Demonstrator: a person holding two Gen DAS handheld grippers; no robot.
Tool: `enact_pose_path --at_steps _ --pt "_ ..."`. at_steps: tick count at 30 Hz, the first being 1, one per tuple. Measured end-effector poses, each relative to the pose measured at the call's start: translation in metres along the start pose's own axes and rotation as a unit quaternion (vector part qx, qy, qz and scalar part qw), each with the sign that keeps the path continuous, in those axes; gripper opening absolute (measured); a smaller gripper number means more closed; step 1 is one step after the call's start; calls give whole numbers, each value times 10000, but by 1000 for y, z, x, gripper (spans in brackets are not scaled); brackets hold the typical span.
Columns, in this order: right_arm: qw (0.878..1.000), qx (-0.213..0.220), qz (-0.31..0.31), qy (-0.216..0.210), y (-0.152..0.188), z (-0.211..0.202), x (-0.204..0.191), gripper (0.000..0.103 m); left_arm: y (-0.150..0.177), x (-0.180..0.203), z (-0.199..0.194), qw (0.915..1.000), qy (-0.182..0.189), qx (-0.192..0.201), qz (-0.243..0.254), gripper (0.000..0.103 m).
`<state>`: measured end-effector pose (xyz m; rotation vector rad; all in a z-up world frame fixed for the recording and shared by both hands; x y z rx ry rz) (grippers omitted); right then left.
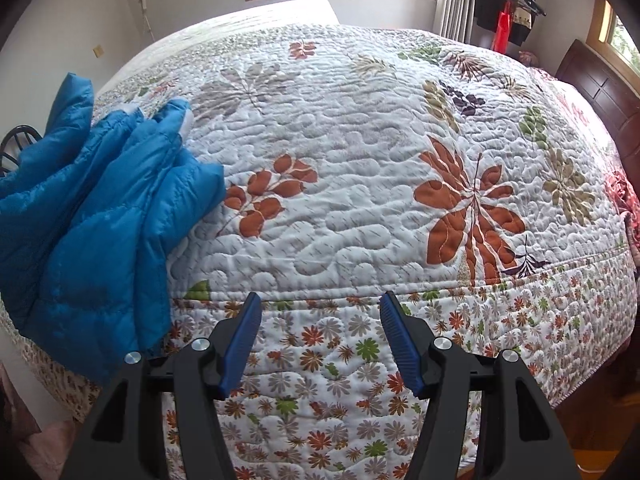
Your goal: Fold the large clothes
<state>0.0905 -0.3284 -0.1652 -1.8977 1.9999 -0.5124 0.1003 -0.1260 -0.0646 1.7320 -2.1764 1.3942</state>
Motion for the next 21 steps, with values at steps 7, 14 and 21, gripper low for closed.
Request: enact_pose_path --at_steps 7,14,21 --pt "9976 318 -374 -490 -26 -35 -42 63 -34 -65 -36 9928 -912 511 -585 65" --pt "9861 691 -703 -1335 -69 -73 -101 73 -48 -135 -7 9780 -1930 249 -751 65" --pt "9673 465 -818 -2356 -115 -68 -165 85 -37 -143 18 9814 -1765 23 -751 65"
Point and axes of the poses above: each gripper's, at about its wrist camera, not at the fingertips, and z roughly the way its jaws point, x to its right, y to its underside, the point moved 9 cm from there along z, roughly the way its jaws point, and after that the axes turned 11 degrees about -z, right-handed, at the moved point
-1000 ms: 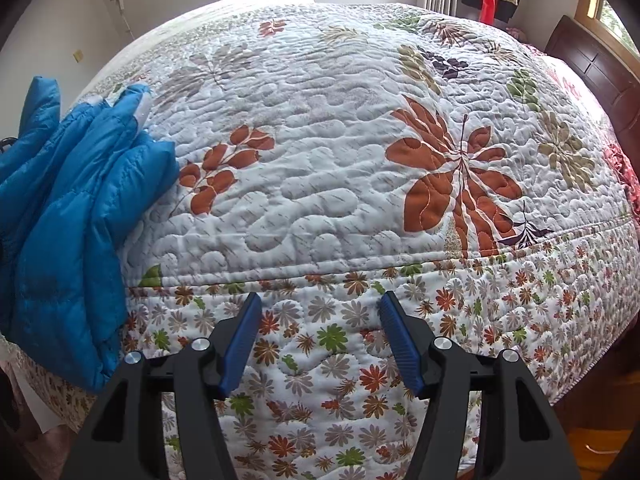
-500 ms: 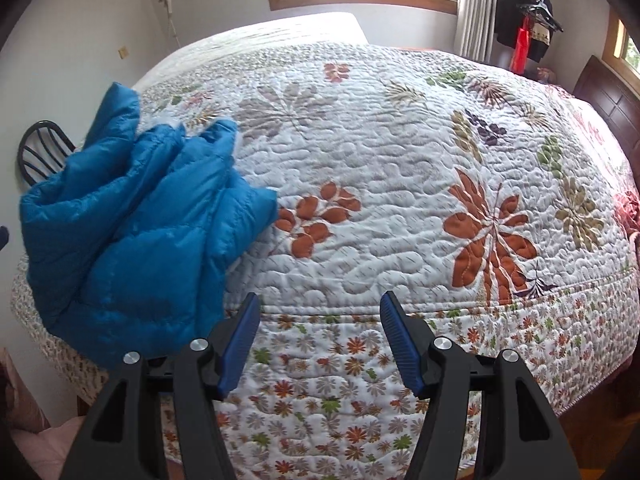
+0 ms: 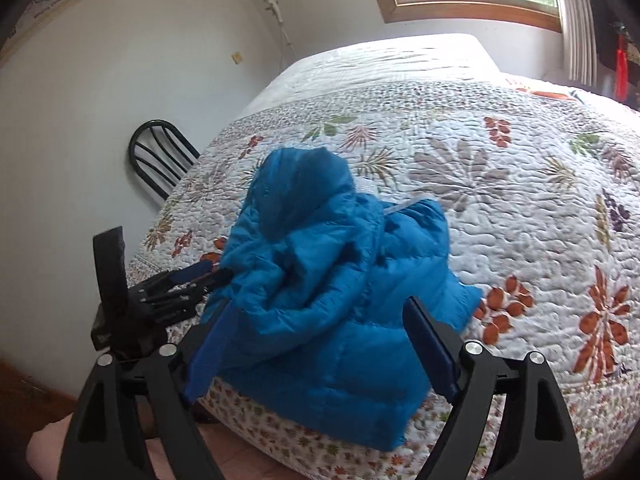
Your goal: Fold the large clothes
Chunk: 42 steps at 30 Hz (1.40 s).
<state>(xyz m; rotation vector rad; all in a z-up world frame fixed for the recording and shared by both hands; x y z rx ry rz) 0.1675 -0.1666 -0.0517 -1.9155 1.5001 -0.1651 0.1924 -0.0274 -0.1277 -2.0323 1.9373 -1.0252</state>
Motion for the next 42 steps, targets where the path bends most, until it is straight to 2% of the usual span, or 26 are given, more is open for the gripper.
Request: enact_pose_path --at_steps 5,7,12,15,17,19,22,25,27,31,35,38,42 --pt "9966 -610 411 -384 -10 52 3 85 1 -4 -2 9998 150 -68 -118 67" --pt "9947 -791 483 -437 -9 70 4 86 -2 -8 -4 9998 116 -30 -151 75" --pt "9905 -1125 597 -519 -3 103 7 88 -15 -22 -8 9995 3 194 -261 85" --pt "9890 -1226 601 -574 2 118 5 81 -17 -31 -5 9987 58 197 -465 86" --pt "9893 -1164 597 -647 0 119 3 65 -16 -37 -2 9982 125 99 -579 85" --pt "9911 -1007 479 -727 -4 112 -4 40 -16 -42 0 9975 166 54 -684 85" --pt "9957 -686 70 -619 -12 91 -22 27 -18 -45 -7 9966 211 141 -779 84" --pt "9977 -189 -264 -591 -21 55 -43 23 -24 -37 -22 9959 299 386 -765 84" --pt "9979 180 -463 -425 -20 24 -50 23 -28 -25 -33 9958 313 588 -626 84" --pt "9973 642 -345 9 -3 -18 -34 23 -25 11 -42 9960 316 826 -147 84" --pt "9982 473 229 300 40 -19 7 23 -8 46 -22 9975 452 483 240 84" --pt "9970 317 688 164 72 -2 34 26 8 58 0 9981 376 172 453 84" --pt "9940 419 1005 -98 101 16 52 30 25 58 21 9977 366 -44 575 85"
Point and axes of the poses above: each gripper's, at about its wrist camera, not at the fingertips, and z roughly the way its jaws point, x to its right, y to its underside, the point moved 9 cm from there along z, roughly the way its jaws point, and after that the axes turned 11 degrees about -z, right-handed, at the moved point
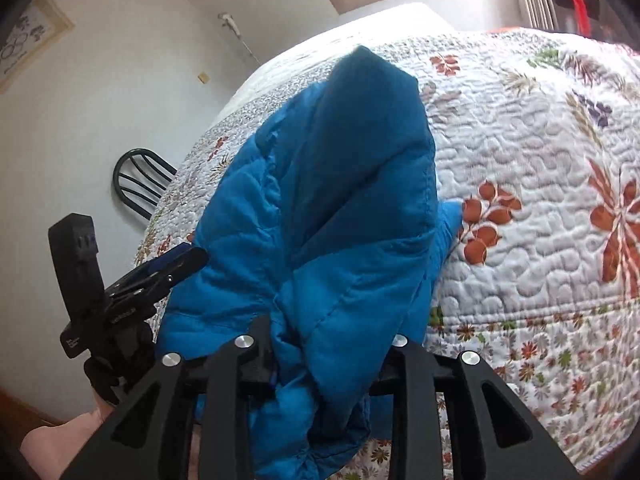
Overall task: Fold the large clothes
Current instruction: 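Hold the folded end with the right tool and press it onto the bundle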
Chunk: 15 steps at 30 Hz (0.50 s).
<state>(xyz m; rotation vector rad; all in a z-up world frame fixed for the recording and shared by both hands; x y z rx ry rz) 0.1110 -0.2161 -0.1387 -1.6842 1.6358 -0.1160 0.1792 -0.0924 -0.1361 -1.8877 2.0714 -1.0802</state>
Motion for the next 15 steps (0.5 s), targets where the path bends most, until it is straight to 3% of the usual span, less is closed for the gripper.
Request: enact_pose_path --at_steps 4,8,12,15 --pt "9995 26 210 -237 6 15 13 33 8 -7 12 10000 -73 -40 22 86" --pt "9987 6 265 -425 1 4 10 40 5 -7 2 9999 -2 -101 -17 85" --pt "9991 282 -167 262 -2 -36 2 49 1 -9 -31 9998 -20 196 12 83" --pt "9966 534 -529 325 -7 -64 -18 49 4 -4 -49 9995 -6 319 90 83"
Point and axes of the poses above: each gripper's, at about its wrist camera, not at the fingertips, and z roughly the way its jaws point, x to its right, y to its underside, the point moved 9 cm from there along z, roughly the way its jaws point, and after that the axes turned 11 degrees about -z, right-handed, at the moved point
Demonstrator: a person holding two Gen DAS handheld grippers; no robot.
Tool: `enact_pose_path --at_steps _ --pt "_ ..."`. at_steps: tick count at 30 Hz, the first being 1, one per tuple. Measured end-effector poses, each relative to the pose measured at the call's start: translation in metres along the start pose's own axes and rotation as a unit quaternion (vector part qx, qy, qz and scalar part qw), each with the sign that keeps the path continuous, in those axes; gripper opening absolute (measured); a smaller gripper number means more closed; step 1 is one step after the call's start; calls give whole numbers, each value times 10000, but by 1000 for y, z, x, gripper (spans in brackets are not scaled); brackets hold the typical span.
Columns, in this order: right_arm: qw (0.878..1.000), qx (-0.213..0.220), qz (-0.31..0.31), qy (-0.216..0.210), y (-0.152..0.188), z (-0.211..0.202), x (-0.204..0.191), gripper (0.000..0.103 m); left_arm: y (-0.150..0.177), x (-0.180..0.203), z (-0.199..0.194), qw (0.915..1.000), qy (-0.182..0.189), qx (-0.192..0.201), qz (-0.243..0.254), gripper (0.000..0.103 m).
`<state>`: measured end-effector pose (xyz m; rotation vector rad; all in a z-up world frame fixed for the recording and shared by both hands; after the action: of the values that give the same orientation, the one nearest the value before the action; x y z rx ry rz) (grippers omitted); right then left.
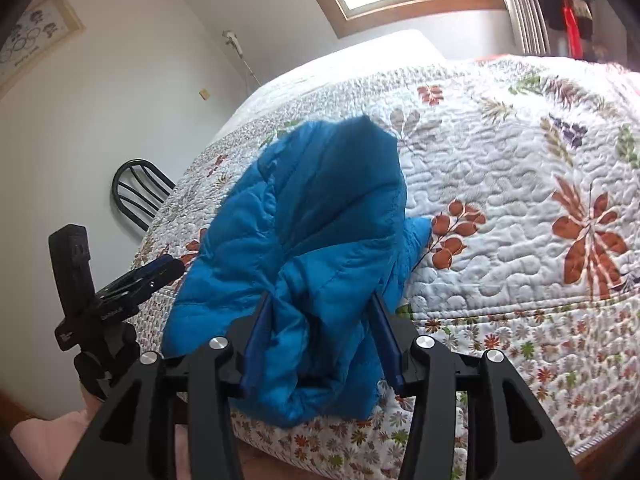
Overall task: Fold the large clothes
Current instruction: 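Hold the folded end with the right tool and press it onto the bundle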
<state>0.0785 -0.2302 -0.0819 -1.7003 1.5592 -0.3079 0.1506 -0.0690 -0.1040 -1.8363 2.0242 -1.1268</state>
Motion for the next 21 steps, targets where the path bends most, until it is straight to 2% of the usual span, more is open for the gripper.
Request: enact_pose_path --at_steps 3,5,7,10,13,15,21 --pt "9985 77 -523 -143 -6 -12 -27 36 5 11 -6 9999 -52 34 158 84" --pt "9957 75 -880 -265 -7 -10 -46 35 9 15 -6 9996 -96 58 275 84" --pt "9946 -90 -1007 -215 -5 2 -54 32 13 17 -4 9994 -132 16 315 84" --pt "9948 -430 -915 -109 12 22 -41 27 22 14 2 9993 -173 -102 327 84" --pt "9956 -723 -577 -138 34 37 -23 20 32 11 8 9990 -148 -235 353 85" --pt "9951 -892 -340 -246 49 50 -14 19 39 8 14 9989 -101 -337 305 87" --pt "9959 -843 -169 -270 65 71 -4 13 51 1 28 9989 56 -430 173 88"
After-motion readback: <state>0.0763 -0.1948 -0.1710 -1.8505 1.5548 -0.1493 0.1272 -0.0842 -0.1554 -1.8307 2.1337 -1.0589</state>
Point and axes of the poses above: each gripper's, at about its wrist camera, not at the fingertips, and z roughly the way its jaws point, x to its right, y to its underside, the point moved 9 cm from there along z, roughly the way its jaws point, and after that the axes turned 11 degrees about -z, right-handed, at the moved point
